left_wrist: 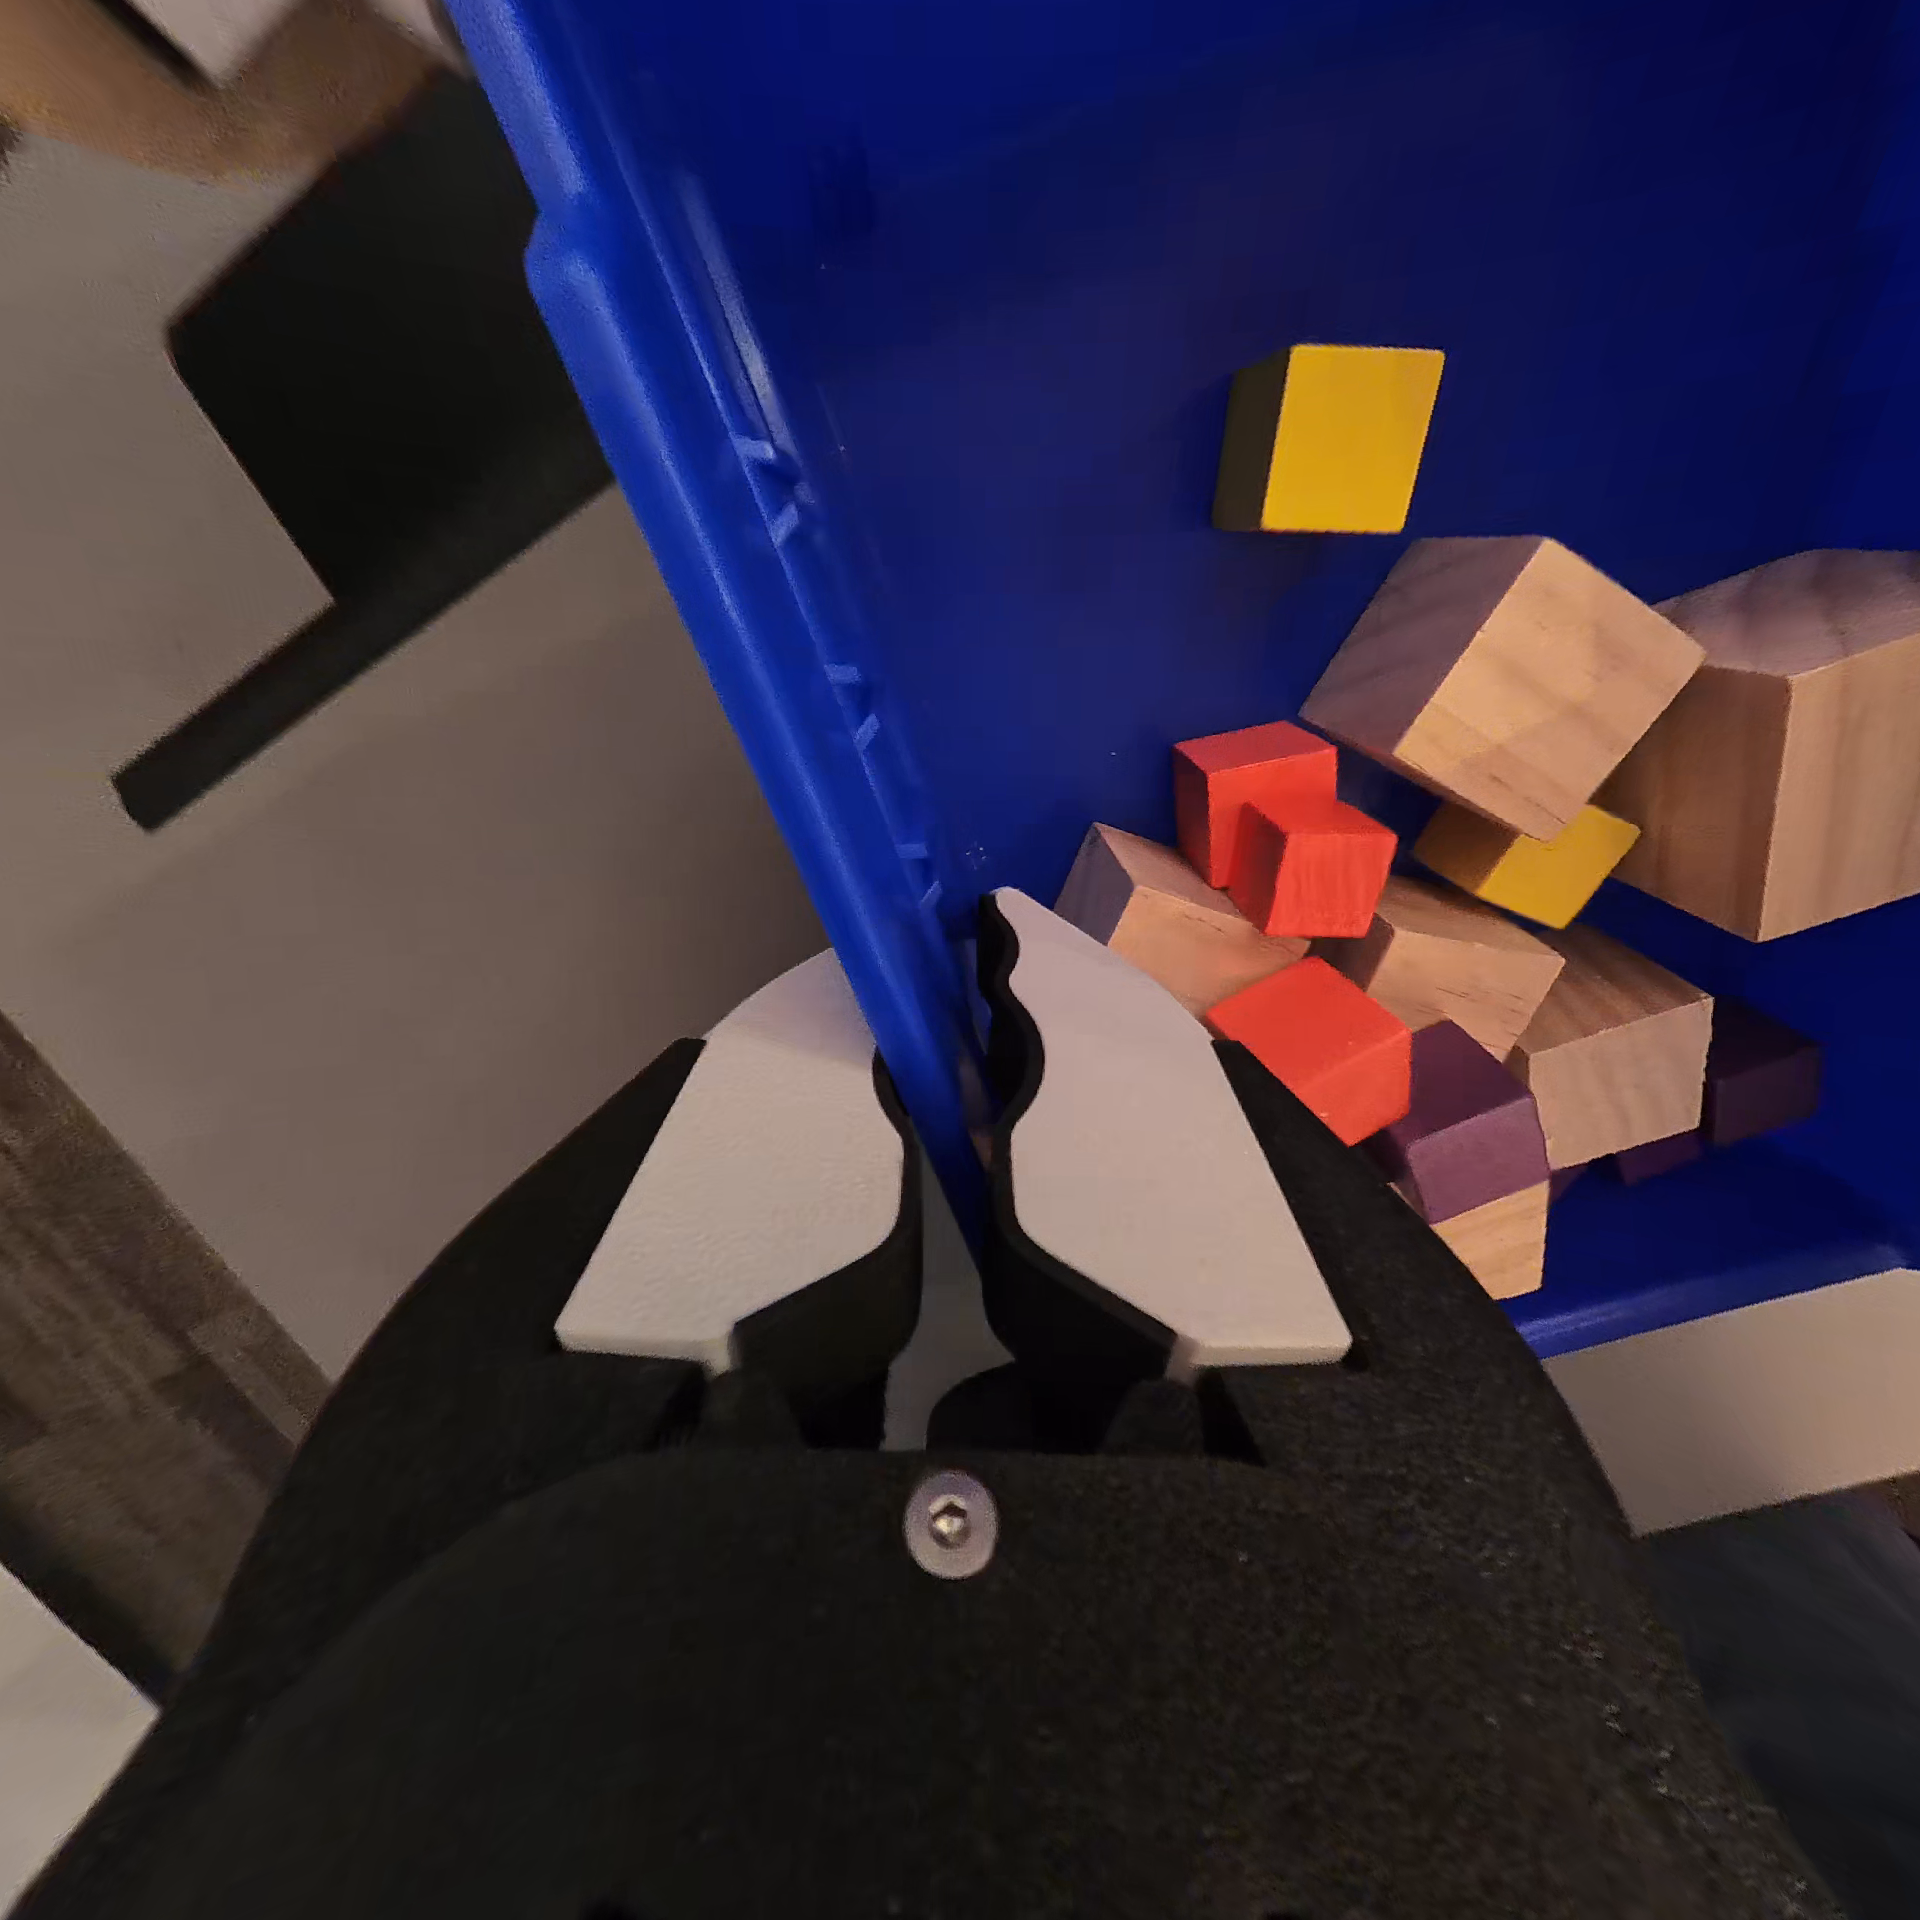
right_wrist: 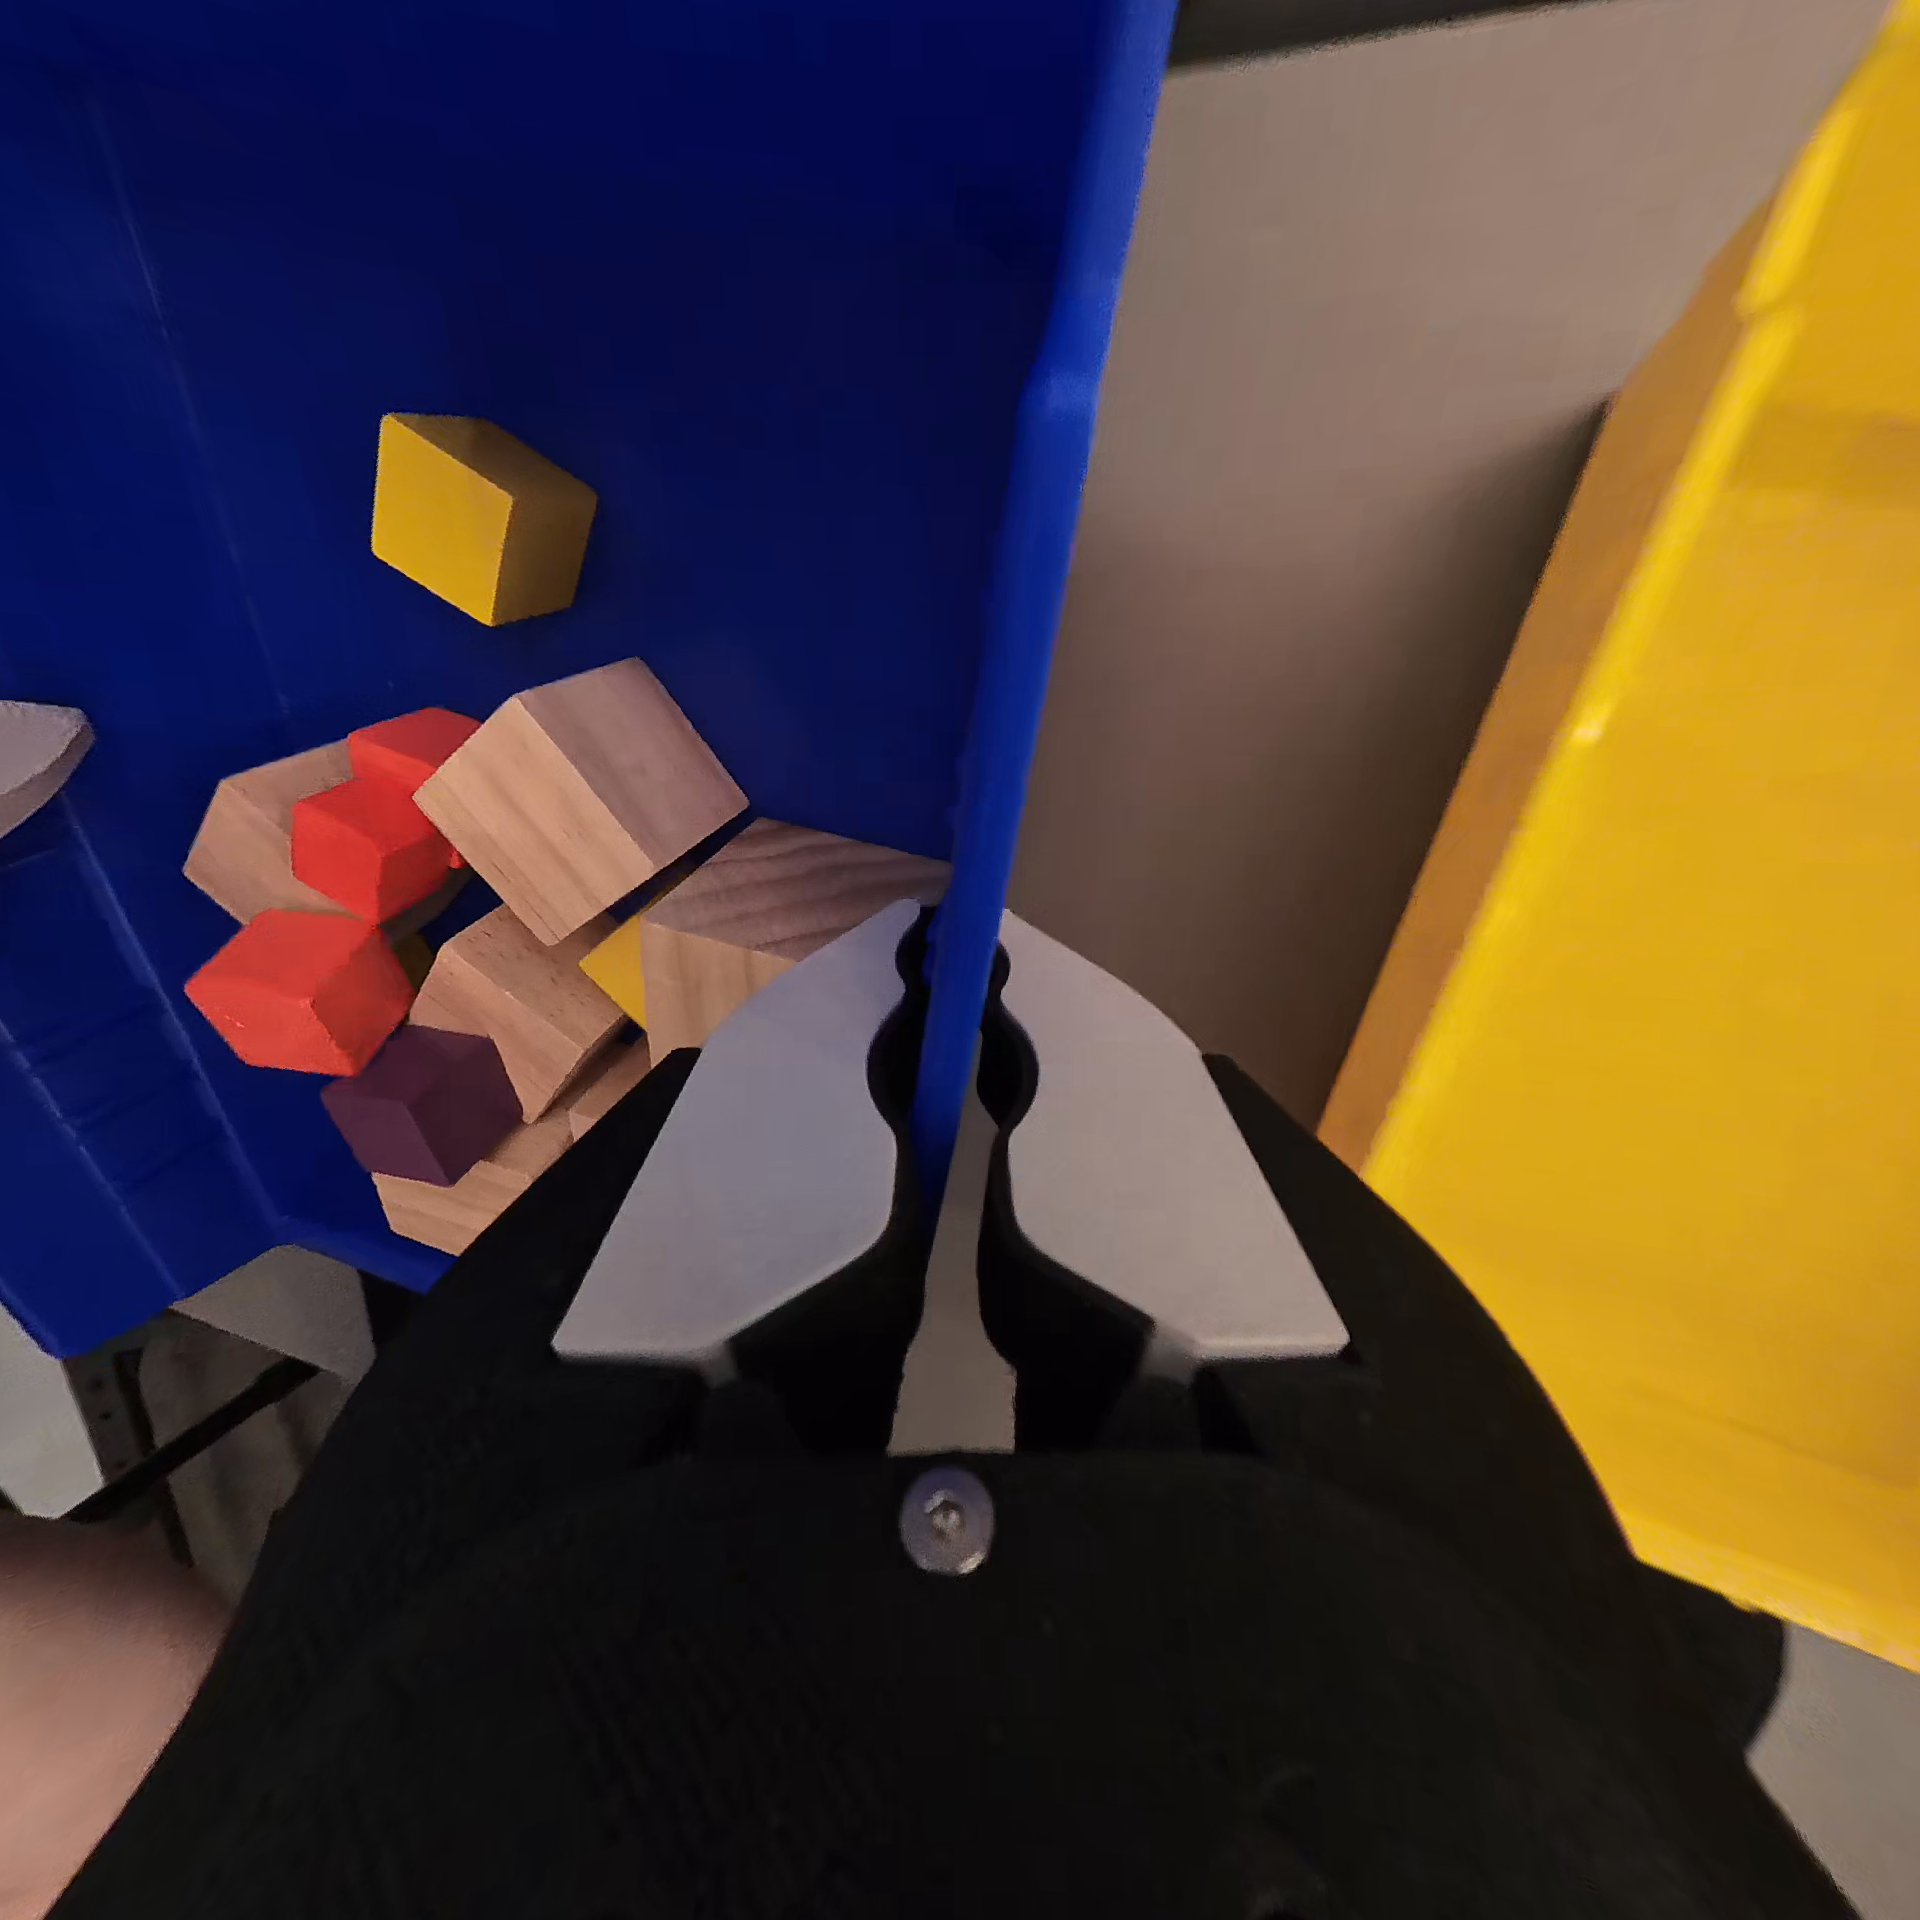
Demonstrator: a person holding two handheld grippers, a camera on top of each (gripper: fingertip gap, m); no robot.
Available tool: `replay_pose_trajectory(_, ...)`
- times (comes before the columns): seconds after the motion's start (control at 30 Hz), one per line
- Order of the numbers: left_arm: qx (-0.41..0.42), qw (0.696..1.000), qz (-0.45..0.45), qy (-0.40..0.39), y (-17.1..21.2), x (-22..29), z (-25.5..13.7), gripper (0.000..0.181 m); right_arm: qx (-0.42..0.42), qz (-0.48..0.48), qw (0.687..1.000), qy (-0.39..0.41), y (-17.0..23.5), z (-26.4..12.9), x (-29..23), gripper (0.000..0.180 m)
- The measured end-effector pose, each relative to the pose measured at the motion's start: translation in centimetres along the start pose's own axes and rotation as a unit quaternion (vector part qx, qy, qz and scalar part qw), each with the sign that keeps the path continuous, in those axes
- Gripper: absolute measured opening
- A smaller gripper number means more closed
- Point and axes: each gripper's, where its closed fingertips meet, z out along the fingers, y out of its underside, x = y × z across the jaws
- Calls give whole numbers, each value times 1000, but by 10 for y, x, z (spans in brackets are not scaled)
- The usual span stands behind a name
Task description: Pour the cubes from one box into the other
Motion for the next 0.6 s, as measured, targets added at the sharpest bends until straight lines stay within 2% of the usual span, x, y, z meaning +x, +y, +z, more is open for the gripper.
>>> replay_pose_trajectory(0.17, 29, 999, 5, 32, -53, 36, -55, 5, 37, 2, 999, 21, -24, -76, 29, 6)
replay_pose_trajectory(0.27, 29, 997, 23, 65, -88, 73, -71, 6, 44, 15, 998, 51, -30, -120, 65, 6)
replay_pose_trajectory(0.43, 33, 989, 51, 136, -145, 152, -70, 6, 54, 44, 991, 118, -32, -175, 143, 6)
replay_pose_trajectory(0.6, 89, 970, 62, 218, -198, 228, -54, 5, 101, 44, 972, 210, -41, -221, 218, 6)
